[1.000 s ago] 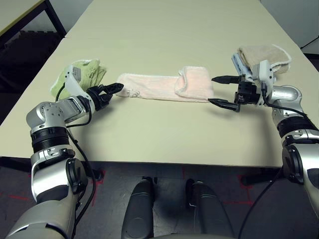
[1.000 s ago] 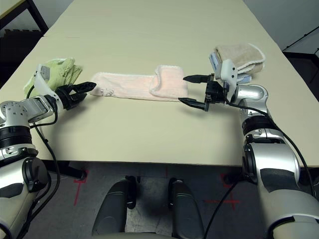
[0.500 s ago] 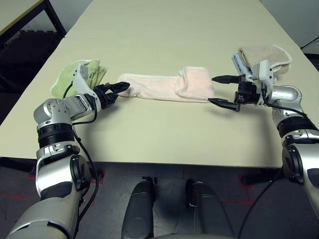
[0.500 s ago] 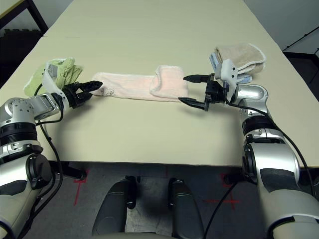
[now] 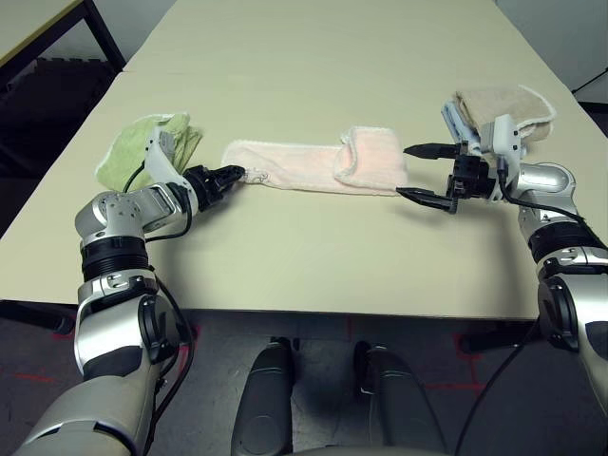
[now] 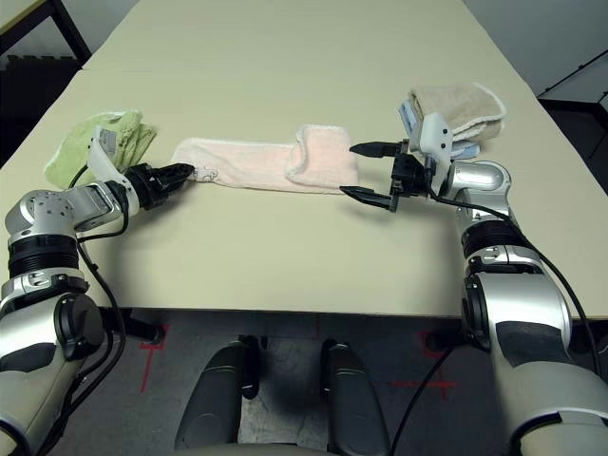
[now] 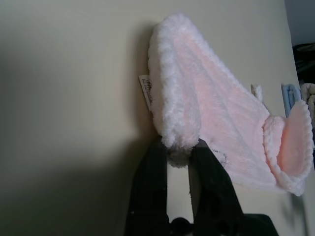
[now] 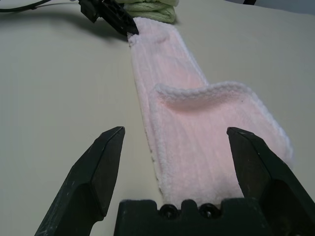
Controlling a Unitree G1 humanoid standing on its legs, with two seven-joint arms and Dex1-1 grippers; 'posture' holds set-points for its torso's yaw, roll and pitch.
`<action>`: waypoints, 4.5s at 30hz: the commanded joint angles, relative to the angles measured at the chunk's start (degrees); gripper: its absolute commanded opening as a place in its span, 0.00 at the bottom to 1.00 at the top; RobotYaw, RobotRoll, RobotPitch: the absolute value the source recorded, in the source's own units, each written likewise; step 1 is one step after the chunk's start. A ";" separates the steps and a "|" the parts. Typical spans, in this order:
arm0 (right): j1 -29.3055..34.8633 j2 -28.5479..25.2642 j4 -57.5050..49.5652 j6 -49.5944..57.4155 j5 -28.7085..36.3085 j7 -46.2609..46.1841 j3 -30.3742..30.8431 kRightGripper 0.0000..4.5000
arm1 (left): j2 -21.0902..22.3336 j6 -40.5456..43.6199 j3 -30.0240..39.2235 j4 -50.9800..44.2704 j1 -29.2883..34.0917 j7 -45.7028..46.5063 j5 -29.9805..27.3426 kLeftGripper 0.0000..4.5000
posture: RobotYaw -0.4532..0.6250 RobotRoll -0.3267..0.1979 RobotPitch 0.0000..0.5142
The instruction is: Fold the towel and set it aside.
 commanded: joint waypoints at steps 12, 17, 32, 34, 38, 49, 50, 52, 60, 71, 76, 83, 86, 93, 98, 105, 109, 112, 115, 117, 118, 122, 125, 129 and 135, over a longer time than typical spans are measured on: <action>0.38 -0.41 -0.32 -0.71 -0.66 -0.39 0.19 1.00 | 2.22 8.88 4.14 -13.19 7.01 2.13 -4.14 0.01 | 0.48 0.62 0.28; -0.15 -0.30 0.30 -0.70 -0.95 -0.99 0.25 1.00 | -0.32 17.00 8.94 -27.35 14.35 5.75 -7.90 0.01 | 0.50 0.62 0.28; -0.73 -0.68 1.29 2.15 -1.21 -1.95 -0.05 1.00 | 0.93 7.94 4.41 -27.48 10.96 6.55 -4.58 0.01 | 0.50 0.62 0.27; -0.67 -0.69 1.23 2.17 -1.24 -2.03 -0.04 1.00 | 0.89 8.21 3.70 -27.43 9.12 6.57 -5.20 0.01 | 0.50 0.62 0.27; -0.60 -0.67 1.20 2.00 -1.35 -2.31 0.00 1.00 | -0.04 11.32 0.93 -29.75 4.69 4.79 -8.04 0.01 | 0.50 0.62 0.27; -0.77 -0.81 1.21 1.76 -1.55 -2.84 0.01 1.00 | -8.33 16.62 -6.76 -35.71 -1.25 3.08 -13.71 0.01 | 0.49 0.62 0.26; -0.77 -0.85 1.22 1.74 -1.56 -2.90 0.01 1.00 | -8.96 15.86 -7.52 -35.16 -1.60 2.97 -13.38 0.01 | 0.49 0.62 0.26; -0.71 -0.90 1.22 1.76 -1.61 -3.05 0.00 1.00 | -10.55 13.75 -9.17 -33.63 -2.47 2.75 -12.40 0.01 | 0.49 0.62 0.26; -0.44 -1.69 1.49 2.42 -1.65 -4.33 -0.41 1.00 | -14.73 7.24 -15.12 -27.83 -6.04 0.93 -9.51 0.01 | 0.48 0.62 0.26; -0.93 -2.35 1.78 2.32 -1.86 -6.11 -0.40 1.00 | -16.67 2.55 -23.37 -20.53 -8.25 -3.88 -4.20 0.01 | 0.48 0.62 0.27; -1.43 -3.43 2.16 2.27 -2.07 -6.88 -0.45 1.00 | -16.49 0.91 -26.99 -18.28 -7.49 -6.15 -0.78 0.01 | 0.48 0.62 0.27; -2.12 -5.08 3.11 1.97 -2.60 -7.95 -0.29 1.00 | -18.38 1.17 -29.04 -18.15 -7.51 -8.44 0.25 0.23 | 0.47 0.62 0.26; -2.27 -5.20 3.25 1.81 -2.83 -8.23 -0.38 1.00 | -18.90 2.36 -30.19 -19.18 -7.31 -9.63 0.12 0.47 | 0.47 0.62 0.26; -2.47 -4.94 3.23 1.60 -2.98 -8.36 -0.40 1.00 | -18.57 3.15 -32.07 -20.53 -6.51 -11.43 0.77 1.00 | 0.47 0.62 0.25; -2.63 -4.70 3.26 1.87 -2.80 -7.74 -0.42 1.00 | -14.23 4.94 -32.73 -25.85 -4.15 -14.72 0.04 1.00 | 0.47 0.62 0.25; -2.59 -3.11 2.80 6.81 -1.04 -4.26 -0.99 1.00 | -3.58 -3.26 -34.16 -33.08 -0.43 -22.34 2.91 1.00 | 0.48 0.62 0.25; -2.61 -1.99 2.37 11.86 -0.42 -2.87 -0.94 1.00 | 1.48 -7.14 -34.19 -33.88 0.43 -24.73 5.10 1.00 | 0.48 0.62 0.25; -2.94 -0.89 2.13 14.98 -0.60 -3.14 -0.50 1.00 | 3.63 -8.41 -34.13 -33.64 1.25 -25.89 6.10 1.00 | 0.49 0.62 0.25; -3.40 0.20 1.94 17.22 -1.13 -3.16 0.12 1.00 | 6.66 -15.47 -35.67 -31.89 3.01 -27.75 10.80 1.00 | 0.50 0.62 0.26; -3.63 0.45 1.83 17.26 -1.36 -3.34 0.17 1.00 | 8.77 -22.18 -37.26 -30.26 4.51 -29.49 14.77 1.00 | 0.50 0.62 0.26; -3.61 0.29 1.88 15.94 -1.94 -3.70 0.45 1.00 | 8.99 -26.22 -37.01 -29.07 5.32 -30.64 15.62 1.00 | 0.50 0.62 0.26; -3.25 -0.48 2.29 10.18 -2.88 -3.22 0.36 1.00 | 8.88 -37.92 -34.90 -23.43 7.38 -32.52 18.03 1.00 | 0.49 0.62 0.27; -3.30 -1.33 2.91 9.11 -2.58 -1.87 -0.25 1.00 | 9.50 -45.85 -35.00 -19.72 8.41 -34.82 20.35 1.00 | 0.49 0.62 0.28; -2.89 -2.85 3.58 8.46 -2.60 -0.78 -0.47 0.87 | 8.83 -50.83 -33.41 -16.03 8.52 -36.24 20.47 1.00 | 0.49 0.62 0.28; -2.02 -3.13 3.47 8.13 -2.54 -0.58 -0.39 0.39 | 7.56 -54.01 -31.59 -13.68 8.41 -38.72 19.12 1.00 | 0.48 0.62 0.28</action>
